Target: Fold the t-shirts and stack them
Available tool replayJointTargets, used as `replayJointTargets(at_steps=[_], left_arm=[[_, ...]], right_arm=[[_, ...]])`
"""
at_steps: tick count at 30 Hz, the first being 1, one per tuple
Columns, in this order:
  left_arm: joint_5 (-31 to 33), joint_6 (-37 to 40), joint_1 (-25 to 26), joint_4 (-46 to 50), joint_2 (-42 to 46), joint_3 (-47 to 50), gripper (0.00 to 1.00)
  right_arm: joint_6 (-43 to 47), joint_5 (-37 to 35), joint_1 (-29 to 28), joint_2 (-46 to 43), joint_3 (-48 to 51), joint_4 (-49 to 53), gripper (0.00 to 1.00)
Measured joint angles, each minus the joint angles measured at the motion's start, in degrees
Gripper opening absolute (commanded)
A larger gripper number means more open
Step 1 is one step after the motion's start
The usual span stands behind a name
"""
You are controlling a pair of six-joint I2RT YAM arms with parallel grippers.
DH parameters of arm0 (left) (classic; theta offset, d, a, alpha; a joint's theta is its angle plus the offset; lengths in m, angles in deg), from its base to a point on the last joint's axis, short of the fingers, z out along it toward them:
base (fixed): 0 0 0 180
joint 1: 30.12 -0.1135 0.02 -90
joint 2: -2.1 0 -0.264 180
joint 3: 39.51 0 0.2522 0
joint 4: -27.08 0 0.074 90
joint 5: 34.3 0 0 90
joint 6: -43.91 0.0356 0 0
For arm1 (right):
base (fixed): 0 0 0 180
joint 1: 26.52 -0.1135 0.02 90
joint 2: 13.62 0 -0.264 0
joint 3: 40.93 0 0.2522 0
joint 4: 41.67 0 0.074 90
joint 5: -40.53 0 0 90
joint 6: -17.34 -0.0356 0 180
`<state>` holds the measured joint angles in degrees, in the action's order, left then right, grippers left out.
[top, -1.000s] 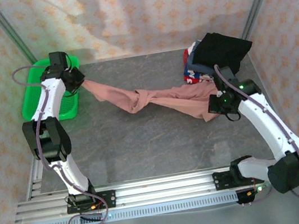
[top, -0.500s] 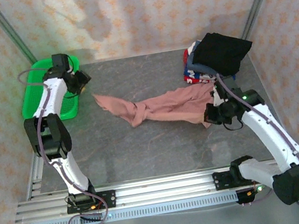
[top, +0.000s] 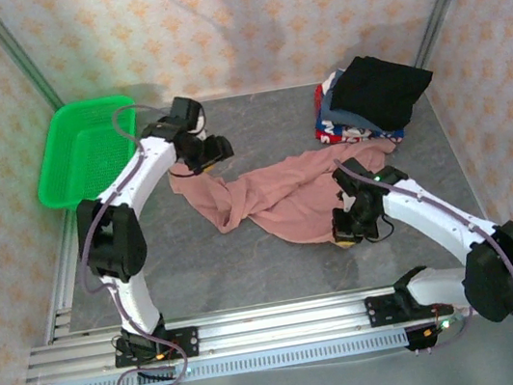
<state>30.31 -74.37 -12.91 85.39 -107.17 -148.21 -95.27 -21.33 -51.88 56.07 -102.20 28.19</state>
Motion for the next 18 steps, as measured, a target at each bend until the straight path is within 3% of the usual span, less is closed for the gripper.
replayJointTargets(at_steps=[7, 18], left_arm=[[3.80, 3.08, 1.92, 4.44, -9.55, -3.67, 0.56], [5.64, 1.97, 2.62, 4.09, -16.04, -5.31, 0.48]], right_arm=[[-0.35, -1.86, 0.00, 0.98, -0.02, 0.00, 0.00], [-0.33, -2.91, 0.00, 0.98, -0.07, -0.02, 0.00]])
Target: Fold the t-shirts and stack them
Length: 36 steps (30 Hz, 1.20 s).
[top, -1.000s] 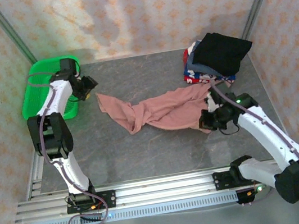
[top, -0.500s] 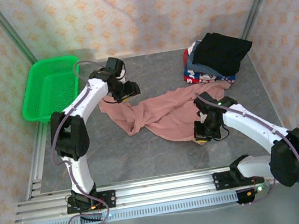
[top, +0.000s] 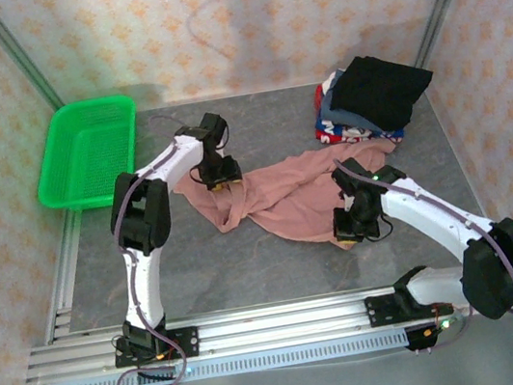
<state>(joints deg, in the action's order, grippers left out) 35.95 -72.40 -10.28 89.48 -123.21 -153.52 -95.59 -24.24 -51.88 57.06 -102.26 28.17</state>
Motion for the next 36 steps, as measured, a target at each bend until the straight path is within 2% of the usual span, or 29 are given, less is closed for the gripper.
replayJointTargets(at_steps=[6, 19, 28, 36], left_arm=[[-1.62, -0.83, 0.70, -1.01, -0.11, 0.00, 0.46], [-6.84, -1.75, 0.70, -2.19, 0.37, 0.02, 0.47], [-7.65, -1.70, 0.70, -1.46, 5.27, 0.33, 0.46], [-7.89, -1.70, 0.70, -0.94, 5.53, 0.90, 0.45]], right_arm=[[0.00, -0.39, 0.00, 0.24, -0.15, -0.09, 0.00], [0.26, -0.39, 0.00, 3.02, -1.51, -1.73, 0.00], [0.22, -0.42, 0.00, 3.02, -1.51, -1.75, 0.00], [0.22, -0.42, 0.00, 3.02, -1.51, -1.77, 0.00]])
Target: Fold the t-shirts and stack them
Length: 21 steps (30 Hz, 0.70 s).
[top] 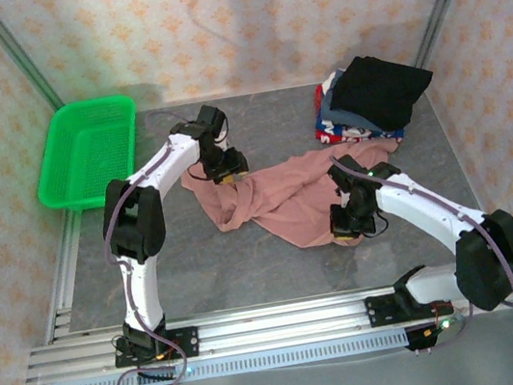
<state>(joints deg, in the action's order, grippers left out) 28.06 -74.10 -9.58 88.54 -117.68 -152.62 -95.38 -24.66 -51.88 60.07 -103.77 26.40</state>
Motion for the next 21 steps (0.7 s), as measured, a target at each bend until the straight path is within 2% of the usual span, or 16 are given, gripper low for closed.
replayJointTargets(at_steps=[8, 10, 15, 21], left_arm=[[-0.02, -0.09, 0.61, 0.04, -3.17, 0.00, 0.38], [-0.02, -0.11, 0.87, 0.09, -3.74, 0.00, 0.30], [-0.02, -0.04, 1.22, 0.11, -4.13, -0.11, 0.02], [0.00, 0.02, 1.07, 0.46, -4.13, -3.58, 0.00]], right_arm=[[-0.02, -0.39, 0.00, 1.01, -0.61, -0.31, 0.00], [-0.02, -0.48, 0.00, 1.40, -0.92, -0.44, 0.00], [0.00, -0.98, 0.00, 2.49, -2.73, -0.63, 0.00], [0.04, -2.43, 0.13, 5.03, -7.74, -1.40, 0.00]])
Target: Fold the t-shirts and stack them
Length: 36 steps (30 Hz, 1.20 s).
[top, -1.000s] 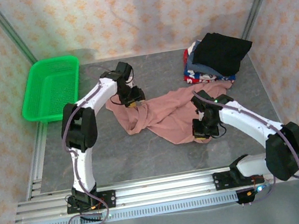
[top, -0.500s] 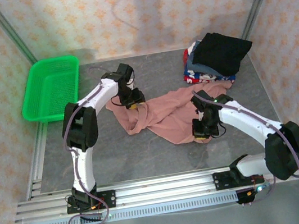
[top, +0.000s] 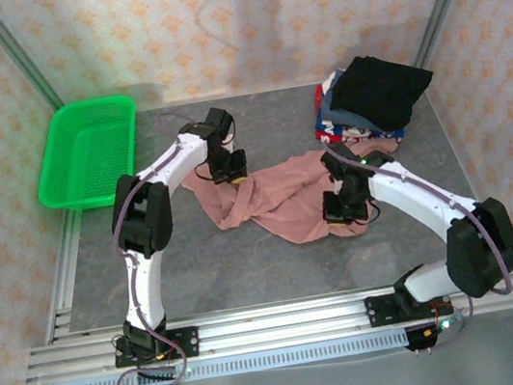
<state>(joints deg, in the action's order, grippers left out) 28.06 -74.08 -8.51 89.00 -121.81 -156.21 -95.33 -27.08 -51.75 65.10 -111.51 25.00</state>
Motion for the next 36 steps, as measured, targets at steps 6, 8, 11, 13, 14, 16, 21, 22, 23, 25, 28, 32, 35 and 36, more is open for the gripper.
replayJointTargets(at_steps=[6, 8, 11, 13, 14, 16, 21, 22, 23, 25, 28, 32, 35, 36], left_arm=[[0.83, 0.04, -2.62, 1.33, 0.04, -12.66, 0.00], [1.11, 0.63, -4.48, 2.27, 0.04, -21.00, 0.00], [1.05, 1.73, -7.74, 3.23, 0.00, -37.22, 0.00], [0.92, 2.27, -9.86, 3.28, 0.00, -46.58, 0.00], [0.76, 2.43, -11.08, 2.97, 0.00, -50.75, 0.00], [-0.13, 2.38, -13.42, 1.33, 0.55, -55.34, 0.00], [-2.69, 4.44, -17.73, 0.09, 2.64, -54.88, 0.00], [-3.23, 5.18, -17.86, 0.13, 3.63, -52.72, 0.00], [-3.61, 5.68, -17.86, 0.26, 5.03, -49.66, 0.00], [-3.45, 6.75, -17.55, -0.37, 10.27, -38.71, 0.00], [-2.19, 6.99, -17.64, -1.81, 20.31, -18.67, 0.00], [-1.53, 5.51, -20.98, -2.78, 28.15, -2.95, 0.00], [-0.31, 5.35, -22.97, -3.28, 30.01, -0.48, 0.00], [-0.09, 5.35, -23.10, -3.72, 30.86, -0.42, 0.00]], right_arm=[[0.42, -2.89, 4.13, 0.33, -10.64, -3.21, 0.00], [0.92, -4.09, 6.64, 0.39, -14.84, -4.85, 0.00], [2.34, -5.77, 10.03, 1.38, -21.92, -6.49, 0.00], [3.63, -6.64, 11.65, 2.60, -26.62, -7.13, 0.00], [4.35, -7.06, 12.33, 3.32, -28.87, -7.52, 0.00], [5.70, -7.87, 13.60, 4.42, -32.54, -8.22, 0.00], [8.74, -9.55, 16.35, 3.37, -34.23, -8.90, 0.00], [9.07, -9.86, 16.72, 2.51, -33.24, -9.03, 0.00], [9.29, -10.32, 17.11, 0.96, -31.28, -9.25, 0.00], [9.46, -11.13, 17.59, -2.89, -26.16, -9.25, 0.00], [9.27, -12.48, 17.84, -9.53, -17.46, -8.04, 0.00], [9.25, -12.72, 17.97, -16.11, -11.45, -3.76, 0.00], [9.31, -11.04, 17.94, -19.17, -11.82, -2.14, 0.00], [9.35, -10.32, 17.94, -20.15, -12.61, -1.31, 0.00]])
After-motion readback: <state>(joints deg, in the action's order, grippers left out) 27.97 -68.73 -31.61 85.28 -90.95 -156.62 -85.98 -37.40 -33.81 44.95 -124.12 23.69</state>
